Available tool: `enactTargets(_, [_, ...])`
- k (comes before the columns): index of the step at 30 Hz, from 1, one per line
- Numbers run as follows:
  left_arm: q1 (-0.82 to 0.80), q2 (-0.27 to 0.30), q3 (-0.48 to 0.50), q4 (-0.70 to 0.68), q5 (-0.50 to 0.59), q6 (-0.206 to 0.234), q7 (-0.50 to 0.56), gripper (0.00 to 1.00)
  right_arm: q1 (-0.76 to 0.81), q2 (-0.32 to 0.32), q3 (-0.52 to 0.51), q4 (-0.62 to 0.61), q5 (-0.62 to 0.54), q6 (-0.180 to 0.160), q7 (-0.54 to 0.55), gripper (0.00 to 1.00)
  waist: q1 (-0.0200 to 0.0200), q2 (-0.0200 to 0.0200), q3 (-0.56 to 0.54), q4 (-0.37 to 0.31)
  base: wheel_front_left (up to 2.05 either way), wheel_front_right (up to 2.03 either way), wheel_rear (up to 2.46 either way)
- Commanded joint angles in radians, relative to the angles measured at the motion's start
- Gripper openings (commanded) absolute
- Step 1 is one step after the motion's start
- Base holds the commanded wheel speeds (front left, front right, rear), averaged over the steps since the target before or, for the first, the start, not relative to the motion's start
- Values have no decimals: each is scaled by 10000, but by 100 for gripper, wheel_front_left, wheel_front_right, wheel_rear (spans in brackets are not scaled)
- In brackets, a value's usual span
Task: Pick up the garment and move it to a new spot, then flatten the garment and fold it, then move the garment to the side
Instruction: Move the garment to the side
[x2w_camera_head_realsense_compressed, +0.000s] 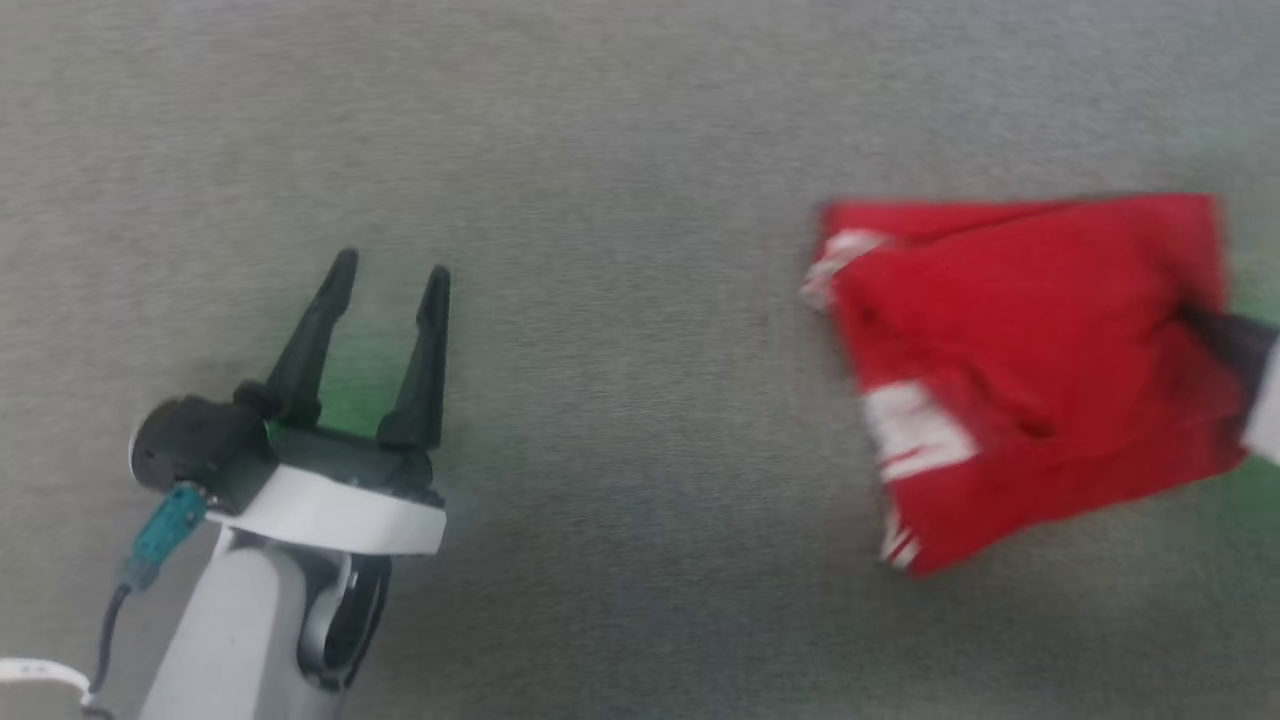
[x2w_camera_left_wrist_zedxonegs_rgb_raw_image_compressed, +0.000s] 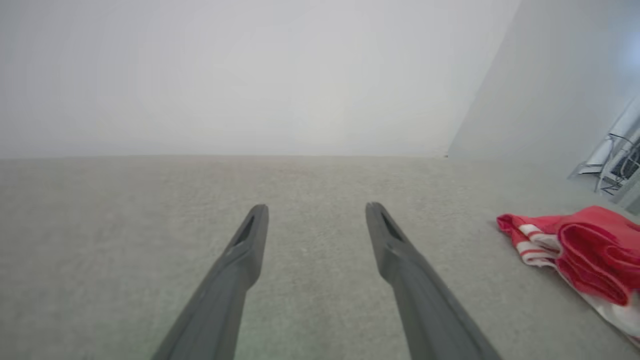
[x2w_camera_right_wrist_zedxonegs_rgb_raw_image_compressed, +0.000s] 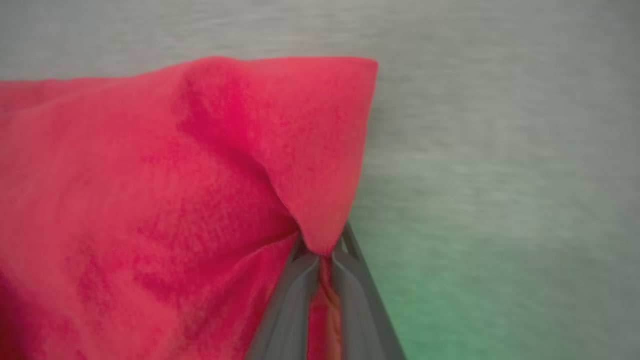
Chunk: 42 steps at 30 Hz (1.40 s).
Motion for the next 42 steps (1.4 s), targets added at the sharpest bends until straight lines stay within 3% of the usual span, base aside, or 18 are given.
enactTargets(1, [-286, 132, -57, -70, -78, -18, -33, 100, -1, -116, -276, 140, -85, -67, -171, 0, 0, 0, 293, -431, 0, 0, 0])
enactTargets(9, [-2032, 928, -1105, -250, 112, -18, -33, 100, -930, -446, -2652, 1341, -678, -56, -1677, 0, 0, 0, 1433, -1497, 0, 0, 0])
enactTargets(15, [-3686, 1384, -1771, -250, 155, -18, -33, 100, -2338, -609, -3625, 3008, -1494, -56, -2894, 0, 0, 0, 2230, -1832, 0, 0, 0])
enactTargets(20, [-4497, 1525, -1969, -271, 136, -18, -33, 100, -3350, -780, -3700, 4111, -2110, -56, -3827, 0, 0, 0, 2595, -1894, 0, 0, 0])
enactTargets(29, [-5001, 1772, -2108, -133, 159, -16, -28, 100, -4844, -786, -2670, 6362, -3400, -56, -5808, 0, 0, 0, 2888, -1943, 0, 0, 0])
enactTargets(31, [-4877, 1768, -2063, -61, 121, -16, -28, 100, -4895, -819, -2443, 6790, -3689, -58, -6093, 38, 0, 0, 2740, -1917, 0, 0, 0])
enactTargets(32, [-4794, 1742, -2038, -27, 99, -16, -28, 100, -4912, -893, -2326, 6943, -3796, -56, -6256, 100, 0, 0, 2634, -1892, 0, 0, 0])
enactTargets(37, [-4182, 1424, -1767, 220, -7, -18, -30, 100, -4921, -871, -1552, 7158, -3878, -56, -6962, 100, 0, 0, 1771, -1725, 0, 0, 0])
enactTargets(42, [-3186, 904, -1344, 490, -97, -18, -31, 100, -4370, -592, -283, 6611, -3365, -56, -7327, 100, 0, 0, 650, -1304, 0, 0, 0])
